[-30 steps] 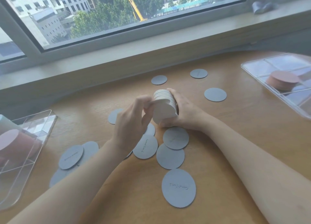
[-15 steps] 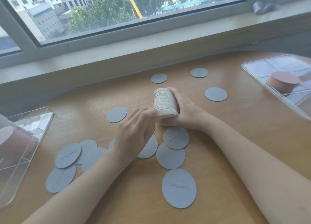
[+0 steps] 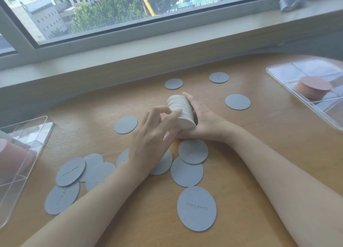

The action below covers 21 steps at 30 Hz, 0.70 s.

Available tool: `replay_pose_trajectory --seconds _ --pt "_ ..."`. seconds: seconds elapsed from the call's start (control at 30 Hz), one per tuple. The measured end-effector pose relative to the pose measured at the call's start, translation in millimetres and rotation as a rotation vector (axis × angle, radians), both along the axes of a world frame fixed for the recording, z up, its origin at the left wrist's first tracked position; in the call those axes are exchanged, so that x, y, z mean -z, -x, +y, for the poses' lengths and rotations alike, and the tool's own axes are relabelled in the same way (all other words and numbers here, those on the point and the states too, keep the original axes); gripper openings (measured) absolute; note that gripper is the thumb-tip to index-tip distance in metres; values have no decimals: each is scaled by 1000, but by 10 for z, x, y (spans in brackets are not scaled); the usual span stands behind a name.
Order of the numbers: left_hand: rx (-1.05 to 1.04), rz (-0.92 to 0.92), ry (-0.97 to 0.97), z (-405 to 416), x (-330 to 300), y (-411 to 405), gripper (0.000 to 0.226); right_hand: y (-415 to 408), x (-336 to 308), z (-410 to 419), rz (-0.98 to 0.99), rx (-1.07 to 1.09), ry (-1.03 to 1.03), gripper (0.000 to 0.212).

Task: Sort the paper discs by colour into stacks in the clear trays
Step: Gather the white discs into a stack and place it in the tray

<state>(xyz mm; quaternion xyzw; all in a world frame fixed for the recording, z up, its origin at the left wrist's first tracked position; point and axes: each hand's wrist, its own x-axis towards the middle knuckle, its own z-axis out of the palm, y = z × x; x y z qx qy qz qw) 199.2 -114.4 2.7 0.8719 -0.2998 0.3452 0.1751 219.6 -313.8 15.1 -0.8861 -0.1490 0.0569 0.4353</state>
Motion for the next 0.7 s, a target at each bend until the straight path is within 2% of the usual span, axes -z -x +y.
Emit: replay_pose_trajectory --seconds 0.17,0.37,0.43,0.57,0.7 --pt "41 38 -102 5 -7 3 41 4 -8 10 12 9 -1 121" --pt "201 162 -73 71 -35 -73 43 -5 -31 -7 47 21 -16 121" --pt "244 312 -28 88 -62 -115 56 -16 -24 4 71 35 -16 123" --pt "149 830 113 102 -205 -316 103 -33 -13 0 69 44 -9 120" --pt "163 971 76 3 -216 -329 109 -13 -32 5 35 43 -1 120"
